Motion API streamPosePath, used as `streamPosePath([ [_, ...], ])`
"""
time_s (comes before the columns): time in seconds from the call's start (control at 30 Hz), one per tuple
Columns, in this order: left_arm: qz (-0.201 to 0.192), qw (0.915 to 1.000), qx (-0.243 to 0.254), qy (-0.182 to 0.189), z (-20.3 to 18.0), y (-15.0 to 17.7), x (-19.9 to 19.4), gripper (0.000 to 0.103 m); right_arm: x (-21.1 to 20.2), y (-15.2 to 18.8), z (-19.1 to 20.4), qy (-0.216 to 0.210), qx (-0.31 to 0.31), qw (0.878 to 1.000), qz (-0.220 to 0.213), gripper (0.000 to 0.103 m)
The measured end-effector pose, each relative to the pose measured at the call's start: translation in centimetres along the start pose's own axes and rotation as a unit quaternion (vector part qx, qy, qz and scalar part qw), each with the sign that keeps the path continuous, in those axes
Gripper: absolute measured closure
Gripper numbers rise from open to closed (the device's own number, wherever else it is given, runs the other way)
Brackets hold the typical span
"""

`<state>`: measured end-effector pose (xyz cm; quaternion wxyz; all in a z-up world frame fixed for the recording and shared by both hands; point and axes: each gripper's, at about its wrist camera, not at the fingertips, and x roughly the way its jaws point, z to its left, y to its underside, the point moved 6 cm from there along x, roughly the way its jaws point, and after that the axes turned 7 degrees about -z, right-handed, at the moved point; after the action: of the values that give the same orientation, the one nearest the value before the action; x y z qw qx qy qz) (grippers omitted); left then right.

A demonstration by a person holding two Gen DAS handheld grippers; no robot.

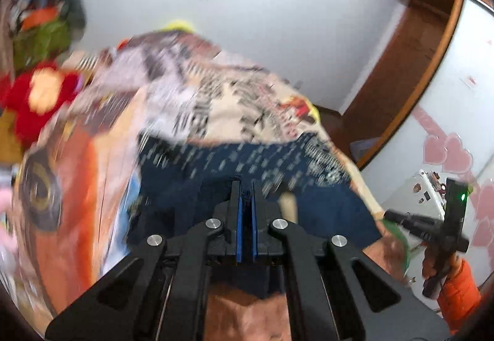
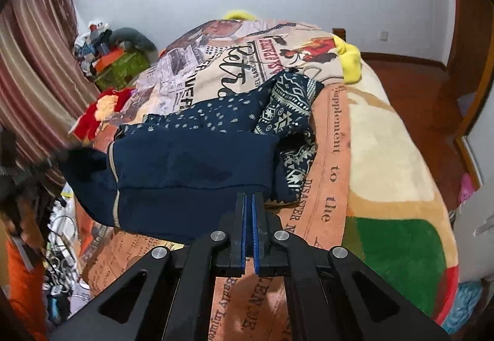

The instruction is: Fold large clothes

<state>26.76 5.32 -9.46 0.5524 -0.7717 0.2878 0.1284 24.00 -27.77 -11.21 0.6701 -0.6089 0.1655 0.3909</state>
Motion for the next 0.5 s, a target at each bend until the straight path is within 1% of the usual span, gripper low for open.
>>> streamPosePath([
  [0.07, -0.011, 0.9997, 0.018, 0.013, -1.3, -2.0, 0.9, 0.100, 0.0, -0.1, 0.0, 0.005, -0.006, 1.000, -0.003, 0.103],
  [0.13, -0.016, 0.9995, 0.019, 0.017, -1.8, -3.9, 2.2, 0.100, 0.1, -0.1, -0.1, 0.006, -0.006, 1.000, -0.005, 0.103],
  [0.2, -0.012, 0.9997, 0.006, 0.023, -1.5, -5.4, 3.6, 0.100, 0.2, 0.0, -0.2, 0.000, -0.012, 1.000, -0.012, 0.103],
  [0.23, -0.006, 0.9994, -0.014, 0.031, -1.1, -6.4, 4.9, 0.100, 0.3, 0.0, -0.6, 0.005, -0.008, 1.000, -0.022, 0.103],
  [0.3, 0.002, 0.9986, -0.041, 0.034, -0.1, -7.7, 6.7, 0.100, 0.6, -0.1, -1.3, 0.004, 0.004, 1.000, -0.021, 0.103],
  [0.33, 0.004, 0.9980, -0.056, 0.031, 0.6, -8.4, 7.8, 0.100, 0.7, -0.2, -1.6, 0.003, 0.009, 1.000, -0.020, 0.103],
  [0.43, 0.011, 0.9962, -0.087, -0.002, 3.5, -9.6, 11.3, 0.100, 0.6, -0.9, -2.5, 0.002, 0.021, 0.999, -0.036, 0.103],
  [0.47, 0.017, 0.9950, -0.095, -0.027, 4.9, -9.7, 13.0, 0.100, 0.5, -1.1, -2.6, 0.003, 0.020, 0.999, -0.041, 0.103],
  [0.5, 0.022, 0.9942, -0.097, -0.041, 5.7, -9.6, 14.0, 0.100, 0.5, -1.4, -2.6, 0.004, 0.017, 0.999, -0.046, 0.103],
])
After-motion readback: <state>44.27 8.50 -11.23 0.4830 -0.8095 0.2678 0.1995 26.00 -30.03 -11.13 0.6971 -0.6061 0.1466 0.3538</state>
